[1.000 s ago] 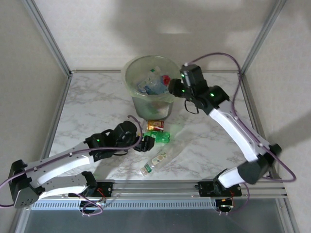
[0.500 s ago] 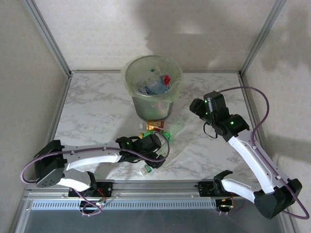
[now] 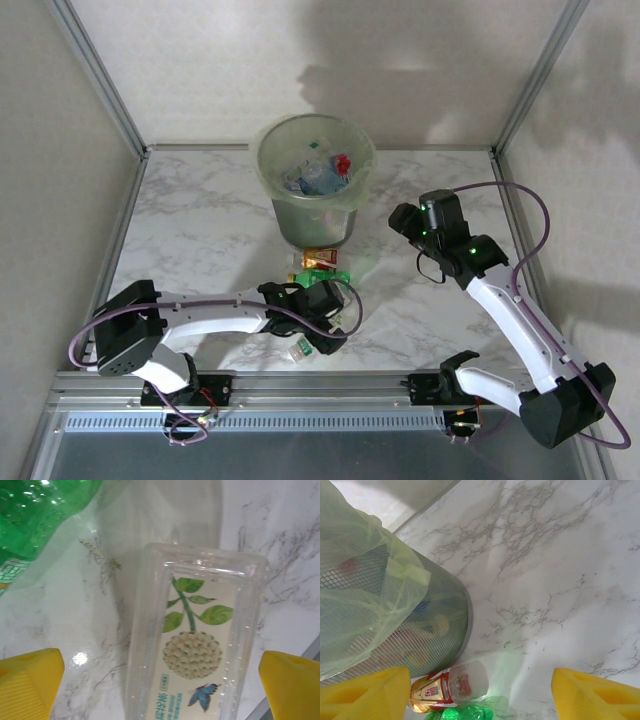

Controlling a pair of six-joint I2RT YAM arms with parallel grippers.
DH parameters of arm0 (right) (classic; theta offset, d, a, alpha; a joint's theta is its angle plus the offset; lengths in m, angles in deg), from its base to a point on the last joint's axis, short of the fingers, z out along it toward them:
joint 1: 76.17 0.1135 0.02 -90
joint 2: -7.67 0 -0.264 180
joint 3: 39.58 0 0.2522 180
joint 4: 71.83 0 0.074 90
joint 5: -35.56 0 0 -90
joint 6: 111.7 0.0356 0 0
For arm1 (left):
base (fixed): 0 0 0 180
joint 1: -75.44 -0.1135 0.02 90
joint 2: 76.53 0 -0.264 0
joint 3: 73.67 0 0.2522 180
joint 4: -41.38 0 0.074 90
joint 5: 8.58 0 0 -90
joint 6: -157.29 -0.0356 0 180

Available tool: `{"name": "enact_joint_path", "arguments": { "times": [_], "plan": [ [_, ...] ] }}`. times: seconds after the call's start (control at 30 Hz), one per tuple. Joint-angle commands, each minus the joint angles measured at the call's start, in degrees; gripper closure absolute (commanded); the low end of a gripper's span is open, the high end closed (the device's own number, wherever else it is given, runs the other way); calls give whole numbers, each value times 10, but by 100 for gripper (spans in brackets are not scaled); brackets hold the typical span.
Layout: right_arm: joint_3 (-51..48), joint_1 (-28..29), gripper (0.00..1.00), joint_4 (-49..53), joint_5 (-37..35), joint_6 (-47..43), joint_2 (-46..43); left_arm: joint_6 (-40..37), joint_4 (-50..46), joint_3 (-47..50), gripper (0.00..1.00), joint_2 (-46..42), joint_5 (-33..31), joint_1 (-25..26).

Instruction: Put the plastic bottles in the bin

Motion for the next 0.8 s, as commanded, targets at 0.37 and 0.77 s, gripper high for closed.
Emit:
{"name": "enact_joint_path", "arguments": {
  "times": [0.37, 0.77],
  "plan": [
    [42, -14, 26, 20, 8, -4, 5, -23, 37, -12, 19, 80, -22, 10],
    [44, -15, 39, -12, 42, -21, 6, -7, 95, 17, 44, -33, -59, 0]
  ]
}}
